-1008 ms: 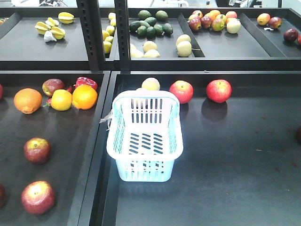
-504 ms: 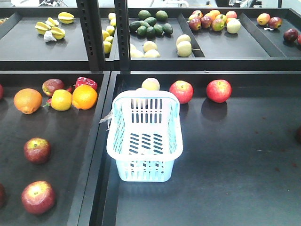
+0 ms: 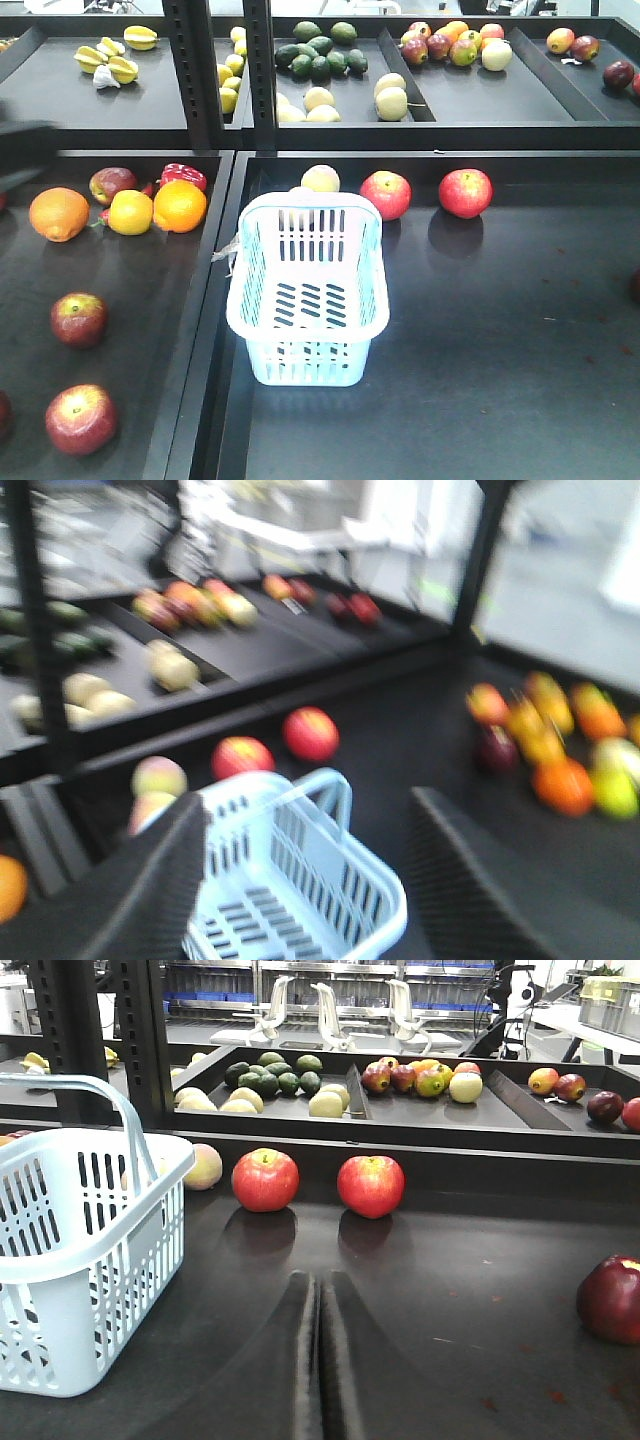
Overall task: Pick three apples into basket with both arms
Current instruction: 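Reach the left gripper down to the light-blue basket handle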
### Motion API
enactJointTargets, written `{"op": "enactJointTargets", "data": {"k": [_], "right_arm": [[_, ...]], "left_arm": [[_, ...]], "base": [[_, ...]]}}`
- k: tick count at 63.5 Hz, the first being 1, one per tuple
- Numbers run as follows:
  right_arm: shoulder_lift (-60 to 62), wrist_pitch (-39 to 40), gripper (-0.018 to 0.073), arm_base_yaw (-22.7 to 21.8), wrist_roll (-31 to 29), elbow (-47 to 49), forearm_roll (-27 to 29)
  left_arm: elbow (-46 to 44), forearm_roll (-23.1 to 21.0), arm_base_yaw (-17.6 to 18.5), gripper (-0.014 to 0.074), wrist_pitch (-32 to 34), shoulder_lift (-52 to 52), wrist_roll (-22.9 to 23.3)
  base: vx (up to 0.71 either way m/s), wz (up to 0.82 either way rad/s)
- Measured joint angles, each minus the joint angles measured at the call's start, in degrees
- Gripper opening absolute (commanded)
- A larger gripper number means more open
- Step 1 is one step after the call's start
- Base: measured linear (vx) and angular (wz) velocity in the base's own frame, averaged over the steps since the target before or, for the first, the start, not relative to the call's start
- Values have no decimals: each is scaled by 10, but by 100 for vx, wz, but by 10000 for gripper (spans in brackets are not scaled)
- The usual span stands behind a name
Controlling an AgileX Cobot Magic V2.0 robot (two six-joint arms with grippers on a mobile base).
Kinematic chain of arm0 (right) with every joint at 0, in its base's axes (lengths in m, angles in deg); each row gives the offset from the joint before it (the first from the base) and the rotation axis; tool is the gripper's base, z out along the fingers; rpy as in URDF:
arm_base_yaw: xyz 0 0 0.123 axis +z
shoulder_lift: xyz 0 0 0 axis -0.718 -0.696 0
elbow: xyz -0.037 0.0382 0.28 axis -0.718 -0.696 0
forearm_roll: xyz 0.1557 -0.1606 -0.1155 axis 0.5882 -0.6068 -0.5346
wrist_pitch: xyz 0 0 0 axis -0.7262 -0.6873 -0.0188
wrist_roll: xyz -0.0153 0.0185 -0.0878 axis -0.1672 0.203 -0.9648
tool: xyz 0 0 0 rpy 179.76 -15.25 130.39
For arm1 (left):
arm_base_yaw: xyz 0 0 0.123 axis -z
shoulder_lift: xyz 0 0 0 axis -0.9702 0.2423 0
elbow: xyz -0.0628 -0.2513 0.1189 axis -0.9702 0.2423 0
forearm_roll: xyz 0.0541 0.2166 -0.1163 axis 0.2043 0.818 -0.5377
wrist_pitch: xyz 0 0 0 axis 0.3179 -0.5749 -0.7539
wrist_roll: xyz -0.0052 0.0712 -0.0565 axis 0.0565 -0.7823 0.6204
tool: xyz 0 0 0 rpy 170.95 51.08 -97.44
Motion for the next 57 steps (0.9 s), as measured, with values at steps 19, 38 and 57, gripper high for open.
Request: {"op": "enactJointTargets", "data": {"k": [19,38,57], "right_arm": [[0,0,-1,0,0,0,0],[0,0,-1,0,0,0,0],[0,0,-1,0,0,0,0]], "left_arm": [[-200,1,29,494,-80,263,-116],[-431,113,110,494,-117,494,-126],[-552,181,165,494,-126,654,-122]], "base": [[0,0],[0,0],[0,0]]}}
